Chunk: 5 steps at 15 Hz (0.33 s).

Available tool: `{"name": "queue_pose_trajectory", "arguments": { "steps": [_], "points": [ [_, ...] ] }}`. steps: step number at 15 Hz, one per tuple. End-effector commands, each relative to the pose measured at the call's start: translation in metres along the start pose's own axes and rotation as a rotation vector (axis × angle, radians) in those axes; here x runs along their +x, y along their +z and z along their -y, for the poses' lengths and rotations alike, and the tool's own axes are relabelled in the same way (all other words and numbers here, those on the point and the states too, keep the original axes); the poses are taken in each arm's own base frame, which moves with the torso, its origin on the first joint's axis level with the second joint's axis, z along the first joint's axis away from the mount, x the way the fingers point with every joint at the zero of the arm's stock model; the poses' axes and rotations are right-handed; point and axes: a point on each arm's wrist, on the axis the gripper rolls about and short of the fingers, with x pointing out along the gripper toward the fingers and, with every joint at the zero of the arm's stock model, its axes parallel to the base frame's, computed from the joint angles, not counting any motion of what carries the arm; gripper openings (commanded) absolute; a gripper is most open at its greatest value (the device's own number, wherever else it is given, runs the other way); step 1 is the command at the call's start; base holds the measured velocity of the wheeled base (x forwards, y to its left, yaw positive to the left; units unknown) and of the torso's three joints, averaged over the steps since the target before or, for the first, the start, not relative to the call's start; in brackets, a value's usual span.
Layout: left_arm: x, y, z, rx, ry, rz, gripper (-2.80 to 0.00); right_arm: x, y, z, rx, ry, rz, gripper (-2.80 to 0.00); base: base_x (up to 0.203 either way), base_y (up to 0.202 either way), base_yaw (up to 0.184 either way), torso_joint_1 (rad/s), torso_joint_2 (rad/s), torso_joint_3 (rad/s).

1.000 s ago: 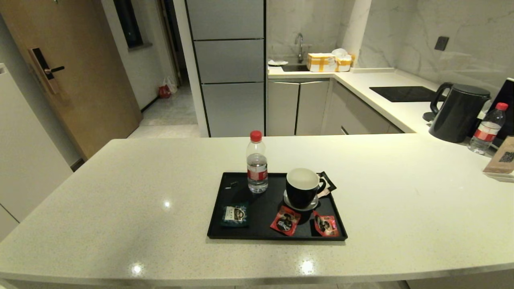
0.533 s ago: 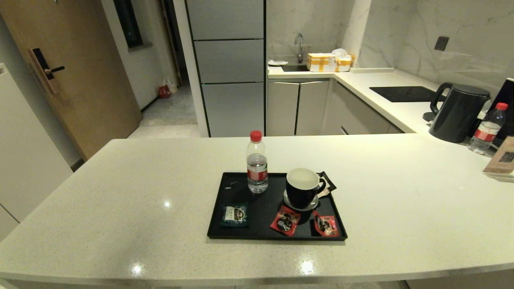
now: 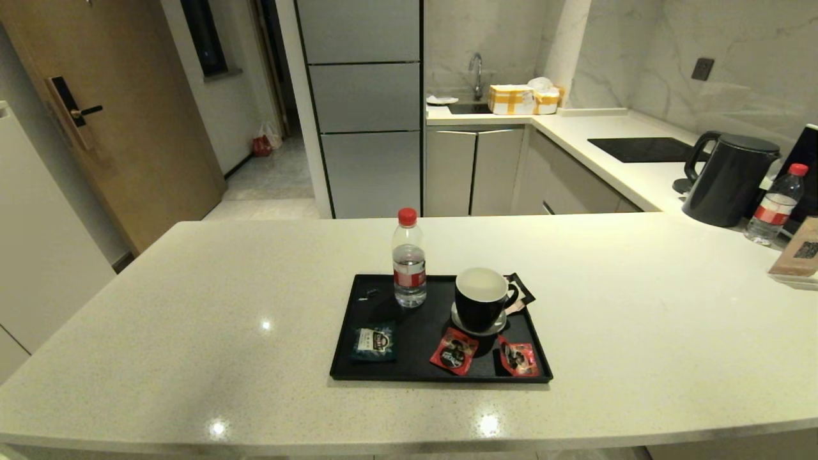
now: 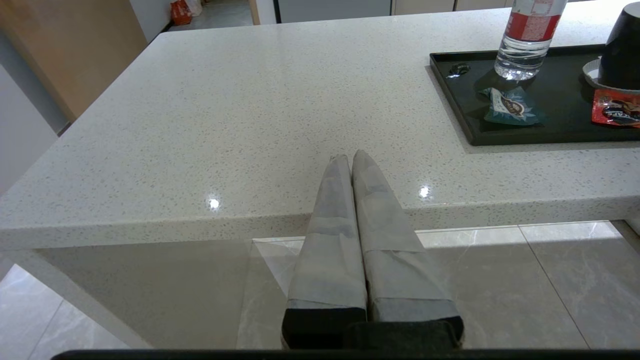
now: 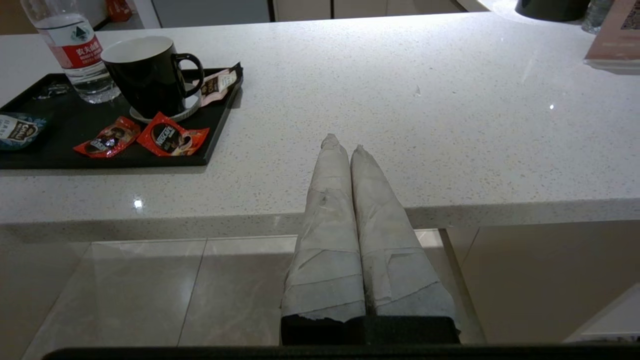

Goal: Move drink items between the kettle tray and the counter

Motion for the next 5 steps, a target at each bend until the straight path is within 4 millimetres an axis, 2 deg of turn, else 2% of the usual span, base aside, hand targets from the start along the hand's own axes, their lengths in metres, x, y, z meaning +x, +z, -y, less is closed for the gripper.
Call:
{"name": "queue_pose_trajectory", "arguments": {
  "steps": [1, 5],
  "points": [
    [0.0001, 0.0, 0.0, 0.0, 0.0, -0.002, -2.8, 0.0, 0.0003, 0.0, -0.001, 0.001, -0.001, -2.8, 0.0, 0.0, 0.0, 0.0, 0.0, 0.0],
    [0.0001, 0.0, 0.0, 0.001, 0.0, -0.002, -2.8, 0.0, 0.0002, 0.0, 0.005, 0.002, 0.002, -2.8, 0.0, 0.0, 0.0, 0.0, 0.0, 0.0]
  ]
}}
